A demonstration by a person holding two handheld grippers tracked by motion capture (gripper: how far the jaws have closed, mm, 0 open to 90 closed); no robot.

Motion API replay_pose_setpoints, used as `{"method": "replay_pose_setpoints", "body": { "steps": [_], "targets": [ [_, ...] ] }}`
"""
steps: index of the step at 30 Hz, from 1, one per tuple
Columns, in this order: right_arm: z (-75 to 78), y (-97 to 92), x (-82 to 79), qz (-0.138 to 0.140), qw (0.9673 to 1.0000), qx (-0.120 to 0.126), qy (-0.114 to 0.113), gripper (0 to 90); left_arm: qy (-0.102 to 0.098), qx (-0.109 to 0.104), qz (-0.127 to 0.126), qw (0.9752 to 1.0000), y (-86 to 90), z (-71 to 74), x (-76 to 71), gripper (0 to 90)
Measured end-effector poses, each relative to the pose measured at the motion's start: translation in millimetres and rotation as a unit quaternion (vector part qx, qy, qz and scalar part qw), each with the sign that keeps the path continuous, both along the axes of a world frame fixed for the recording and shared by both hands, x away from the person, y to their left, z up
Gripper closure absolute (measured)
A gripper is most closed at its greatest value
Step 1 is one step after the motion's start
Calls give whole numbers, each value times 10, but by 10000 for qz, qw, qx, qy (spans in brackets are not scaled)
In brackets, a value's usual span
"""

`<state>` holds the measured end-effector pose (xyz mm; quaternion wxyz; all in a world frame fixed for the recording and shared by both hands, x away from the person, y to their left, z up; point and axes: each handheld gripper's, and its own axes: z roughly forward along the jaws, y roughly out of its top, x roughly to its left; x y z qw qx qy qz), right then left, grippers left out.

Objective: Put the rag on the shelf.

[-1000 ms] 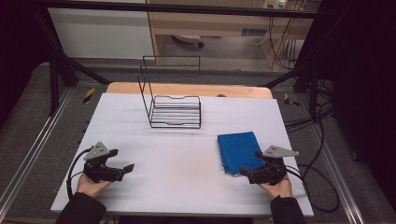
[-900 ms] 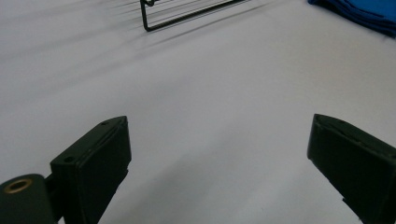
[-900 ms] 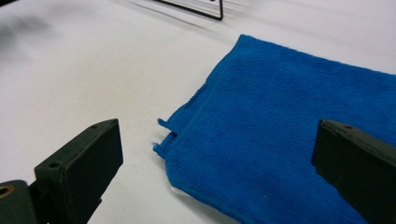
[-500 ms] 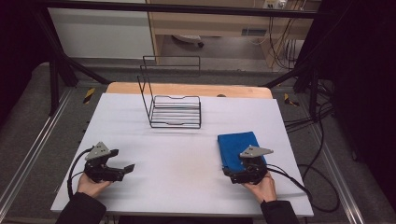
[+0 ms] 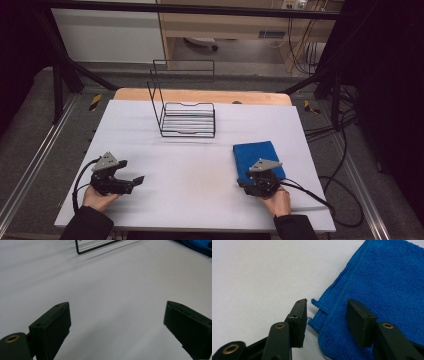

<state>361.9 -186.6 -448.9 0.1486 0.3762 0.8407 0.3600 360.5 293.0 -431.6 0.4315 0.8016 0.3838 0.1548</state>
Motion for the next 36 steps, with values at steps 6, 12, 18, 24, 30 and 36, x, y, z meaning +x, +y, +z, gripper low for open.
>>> {"method": "replay_pose_setpoints", "body": {
  "steps": [6, 12, 18, 24, 30, 36],
  "targets": [
    [-20, 22, -18, -148, 9997, -150, -129, 613, 11, 2, 17, 10000, 0, -2, 0, 77],
    [-13, 6, -1, -193, 9990, -338, -224, 784, 21, 11, 8, 10000, 0, -3, 1, 79],
    [33, -34, 61, -123, 9996, -260, -22, 835, 24, -13, 21, 10000, 4, -3, 2, 80],
    [129, -73, 56, -90, 9999, 70, 73, 843, 24, -22, 32, 10000, 9, 0, 4, 82],
    [241, 26, 10, 69, 9997, 251, 31, 844, 29, -21, 39, 10000, 10, 0, 6, 83],
    [306, 201, -32, 279, 9983, 506, 103, 844, 39, -16, 43, 10000, 8, -2, 7, 82]
  ]
}}
